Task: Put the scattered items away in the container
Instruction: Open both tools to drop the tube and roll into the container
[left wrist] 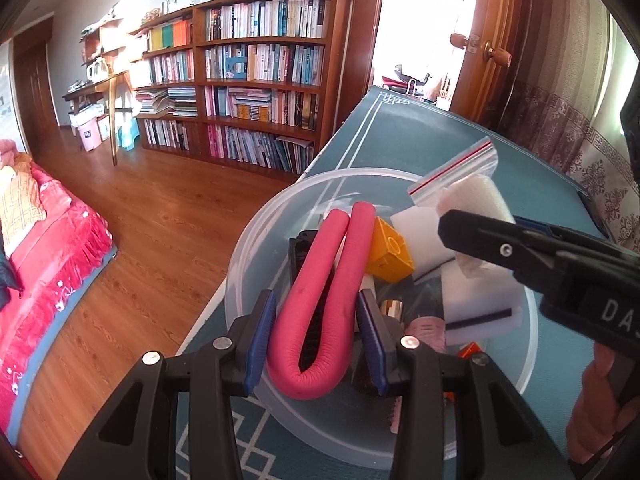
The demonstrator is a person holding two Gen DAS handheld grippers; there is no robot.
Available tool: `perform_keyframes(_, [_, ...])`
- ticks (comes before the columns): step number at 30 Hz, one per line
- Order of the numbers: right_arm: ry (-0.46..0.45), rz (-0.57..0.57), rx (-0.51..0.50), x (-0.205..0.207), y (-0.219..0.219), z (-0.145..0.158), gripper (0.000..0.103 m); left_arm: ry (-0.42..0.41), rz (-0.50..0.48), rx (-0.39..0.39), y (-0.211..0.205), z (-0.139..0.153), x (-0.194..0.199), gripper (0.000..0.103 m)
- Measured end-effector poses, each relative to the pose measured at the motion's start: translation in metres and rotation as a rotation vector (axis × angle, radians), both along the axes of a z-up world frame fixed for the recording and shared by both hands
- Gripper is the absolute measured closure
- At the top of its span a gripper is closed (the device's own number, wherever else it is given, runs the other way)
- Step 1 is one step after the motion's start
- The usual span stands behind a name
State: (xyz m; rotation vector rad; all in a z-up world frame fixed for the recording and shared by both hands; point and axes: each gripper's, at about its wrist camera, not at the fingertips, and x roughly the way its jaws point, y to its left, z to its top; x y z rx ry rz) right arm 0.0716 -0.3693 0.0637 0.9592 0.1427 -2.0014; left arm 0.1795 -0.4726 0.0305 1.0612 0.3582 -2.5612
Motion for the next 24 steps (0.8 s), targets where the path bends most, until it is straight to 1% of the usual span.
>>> perform_keyframes(3, [-0.013,0.033,0.015,-0.003,-0.007,-0.008,0.061,-0.001,0.004,0.008,-0.003,0.000,0.000,0.057])
perform_keyframes(7, [-0.025,0.036,0.023,-0.008,-0.008,-0.016,0.060,-0.007,0.002,-0.002,-0.003,-0.001,-0.001,0.057])
perform_keyframes(11, [-0.024,0.038,0.013,-0.009,-0.004,-0.014,0.060,-0.008,0.000,-0.002,-0.003,-0.002,-0.002,0.057])
perform_keyframes(15, [-0.007,0.017,-0.008,-0.011,0.005,-0.006,0.055,-0.009,-0.006,0.003,-0.003,-0.003,-0.002,0.057])
perform_keyframes(18, [-0.004,-0.003,-0.029,-0.013,0.016,-0.001,0.053,-0.008,-0.017,0.007,0.001,-0.003,-0.003,0.047])
perform_keyframes(20, [0.000,-0.020,-0.033,-0.013,0.022,0.000,0.053,-0.007,-0.020,0.006,0.003,-0.002,-0.003,0.034])
perform_keyframes(21, [-0.002,-0.029,-0.033,-0.013,0.026,0.000,0.053,-0.002,-0.025,0.010,0.004,-0.001,-0.003,0.031])
perform_keyframes(23, [-0.005,-0.044,-0.037,-0.013,0.033,0.001,0.053,0.002,-0.030,0.010,0.007,0.001,-0.003,0.022])
perform_keyframes(24, [-0.004,-0.050,-0.037,-0.012,0.036,0.001,0.053,0.001,-0.029,0.005,0.008,0.002,-0.004,0.021])
